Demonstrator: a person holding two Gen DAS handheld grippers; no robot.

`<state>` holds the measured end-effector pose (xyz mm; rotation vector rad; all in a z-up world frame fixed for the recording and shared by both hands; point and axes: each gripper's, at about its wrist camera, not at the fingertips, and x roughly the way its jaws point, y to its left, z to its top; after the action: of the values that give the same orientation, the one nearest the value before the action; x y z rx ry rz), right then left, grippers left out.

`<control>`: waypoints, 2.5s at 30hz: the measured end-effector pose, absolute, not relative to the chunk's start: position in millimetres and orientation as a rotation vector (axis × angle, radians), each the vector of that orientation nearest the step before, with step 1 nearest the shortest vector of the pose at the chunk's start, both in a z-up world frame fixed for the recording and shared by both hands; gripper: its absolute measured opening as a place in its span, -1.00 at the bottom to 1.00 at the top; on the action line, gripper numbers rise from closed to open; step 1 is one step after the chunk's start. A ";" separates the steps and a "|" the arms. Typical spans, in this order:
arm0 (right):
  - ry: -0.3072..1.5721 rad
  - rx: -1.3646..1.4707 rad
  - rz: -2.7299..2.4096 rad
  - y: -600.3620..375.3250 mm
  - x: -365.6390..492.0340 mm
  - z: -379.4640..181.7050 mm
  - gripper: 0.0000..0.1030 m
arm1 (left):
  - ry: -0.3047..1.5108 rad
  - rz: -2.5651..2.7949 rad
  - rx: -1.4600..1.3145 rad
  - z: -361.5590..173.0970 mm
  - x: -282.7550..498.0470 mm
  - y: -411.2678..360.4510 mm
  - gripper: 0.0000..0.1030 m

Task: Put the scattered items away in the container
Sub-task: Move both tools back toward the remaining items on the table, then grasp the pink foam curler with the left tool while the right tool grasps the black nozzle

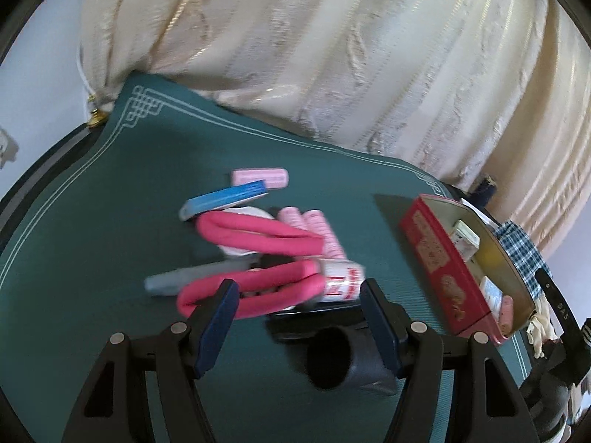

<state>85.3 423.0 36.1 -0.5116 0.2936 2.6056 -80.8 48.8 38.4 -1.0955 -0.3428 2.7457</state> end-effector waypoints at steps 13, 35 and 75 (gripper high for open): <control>0.275 -0.740 3.153 300.5 86.8 63.7 0.58 | -0.421 2.809 -1.137 23.0 -77.3 3.3 0.35; -0.228 -1.429 3.323 184.8 19.9 1.5 0.58 | -0.502 2.814 -1.158 7.7 -80.2 -33.7 0.35; -0.172 -1.607 3.240 200.1 34.8 -21.8 0.54 | 0.190 2.531 -1.082 9.8 -116.5 32.5 0.35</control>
<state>34.8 200.1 -21.8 -1.6075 -0.1715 3.2403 -116.5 32.5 9.8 -1.0821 0.1898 2.5309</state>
